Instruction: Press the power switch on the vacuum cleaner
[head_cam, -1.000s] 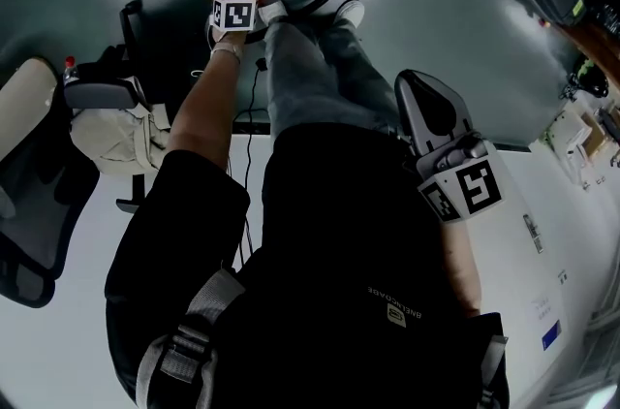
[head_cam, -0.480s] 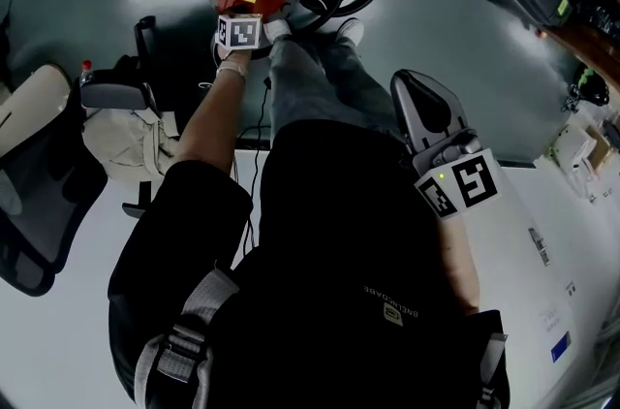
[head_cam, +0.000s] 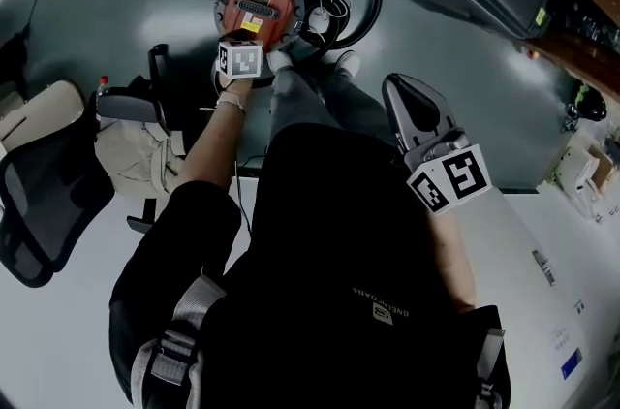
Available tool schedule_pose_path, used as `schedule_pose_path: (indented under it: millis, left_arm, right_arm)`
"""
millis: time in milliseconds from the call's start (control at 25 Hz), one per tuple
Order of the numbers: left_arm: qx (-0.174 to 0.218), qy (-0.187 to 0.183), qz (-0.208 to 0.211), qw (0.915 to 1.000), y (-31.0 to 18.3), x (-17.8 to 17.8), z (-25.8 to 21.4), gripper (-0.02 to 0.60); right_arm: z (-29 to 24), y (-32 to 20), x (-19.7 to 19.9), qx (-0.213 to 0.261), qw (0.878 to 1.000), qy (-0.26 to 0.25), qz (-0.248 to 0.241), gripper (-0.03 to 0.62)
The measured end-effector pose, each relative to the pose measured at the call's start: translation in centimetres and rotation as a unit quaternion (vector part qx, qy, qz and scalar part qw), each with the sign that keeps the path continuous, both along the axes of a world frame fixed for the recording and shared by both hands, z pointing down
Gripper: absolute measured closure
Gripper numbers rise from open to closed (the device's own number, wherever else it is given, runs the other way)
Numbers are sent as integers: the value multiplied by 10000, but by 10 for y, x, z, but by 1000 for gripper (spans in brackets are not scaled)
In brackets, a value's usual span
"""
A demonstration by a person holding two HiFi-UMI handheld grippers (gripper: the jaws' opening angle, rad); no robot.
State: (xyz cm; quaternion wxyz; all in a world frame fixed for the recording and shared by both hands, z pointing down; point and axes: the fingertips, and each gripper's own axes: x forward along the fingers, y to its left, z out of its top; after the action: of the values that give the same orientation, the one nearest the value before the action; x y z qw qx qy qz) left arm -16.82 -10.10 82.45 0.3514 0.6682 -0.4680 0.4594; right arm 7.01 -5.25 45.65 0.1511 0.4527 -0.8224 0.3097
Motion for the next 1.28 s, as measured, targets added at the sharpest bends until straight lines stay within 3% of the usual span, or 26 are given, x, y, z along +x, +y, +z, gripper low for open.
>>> schedule_pose_path:
  millis: [200,480,720,960,1280]
  left_arm:
    - [253,-18,49,9997,-7,11,-69,566]
    - [730,329,-58,9968,-6,30,-155,566]
    - [1318,756,-211,9882,-13,49,-258,566]
    - [2079,1292,-377,9689,-12,73,-371,566]
    - [3008,2134,-197,9293,8,102,-480,566]
  right_arm:
    - [-24,-9,5,300,9995,-119,-47,565]
    - [-56,-14,11,687,9967,-392,-160,565]
    - [-73,-14,19,802,9943,-622,-319,565]
    - [-85,-19,22,835,9920,-729,-610,565]
    - [-108,-29,14,1013,9857,-886,-1014,565]
